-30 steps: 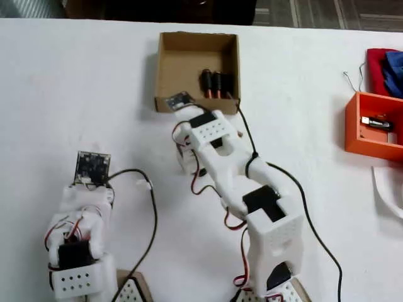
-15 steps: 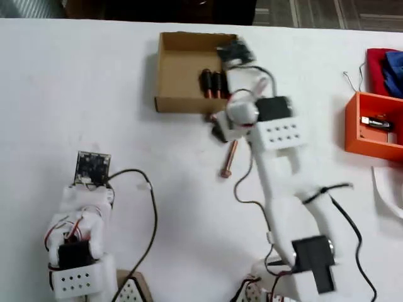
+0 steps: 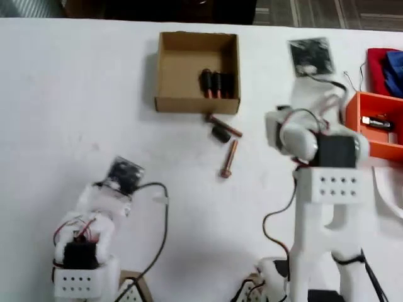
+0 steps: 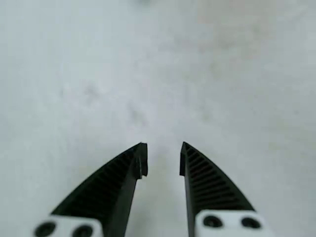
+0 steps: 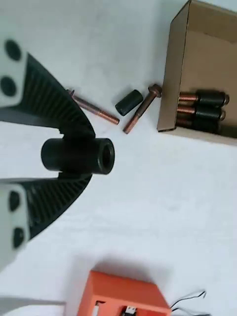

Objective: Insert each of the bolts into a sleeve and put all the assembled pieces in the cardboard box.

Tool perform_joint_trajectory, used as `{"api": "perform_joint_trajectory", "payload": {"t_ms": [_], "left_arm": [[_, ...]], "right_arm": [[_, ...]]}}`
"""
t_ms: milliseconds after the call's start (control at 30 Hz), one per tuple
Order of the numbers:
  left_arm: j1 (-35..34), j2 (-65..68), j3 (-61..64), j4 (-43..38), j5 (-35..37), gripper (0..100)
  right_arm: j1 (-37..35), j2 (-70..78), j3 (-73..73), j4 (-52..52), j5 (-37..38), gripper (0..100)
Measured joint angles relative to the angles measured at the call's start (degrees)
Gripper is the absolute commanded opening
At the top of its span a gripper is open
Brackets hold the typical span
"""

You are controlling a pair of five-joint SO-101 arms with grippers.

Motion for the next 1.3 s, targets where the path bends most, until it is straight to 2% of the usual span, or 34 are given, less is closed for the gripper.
{"api": "perform_joint_trajectory", "payload": {"t_ms": [133,233,367,533,700,800,967,1067,1300], "left_arm": [[0.53,0.00,-0.09,-8.88,1.32,14],[0.62,0.00,-4.75,-14.24,9.41,14],[1.14,0.00,-16.35,-15.91,18.81,14],[0.88,3.87,-27.43,-16.35,21.80,14],[1.05,19.96,-39.38,-16.26,28.92,14],[3.25,33.93,-48.26,-12.75,33.14,14],[10.37,59.60,-60.48,-4.75,34.73,14],[13.98,71.47,-66.11,-3.69,34.81,14],[21.63,86.07,-69.27,-3.43,34.81,14]], "right_arm": [[1.67,-2.46,5.01,0.00,0.00,2.0],[2.11,-5.10,8.18,0.00,0.00,2.0],[2.11,-8.53,10.29,0.00,0.00,2.0],[2.11,-10.81,10.29,0.00,0.00,2.0],[2.64,-10.90,10.29,0.00,0.00,2.0],[4.40,-10.90,10.29,0.00,0.00,2.0],[7.56,-10.90,10.29,0.00,0.00,2.0],[9.32,-10.90,10.29,0.00,0.00,2.0],[12.75,-10.90,10.29,0.00,0.00,2.0]]}}
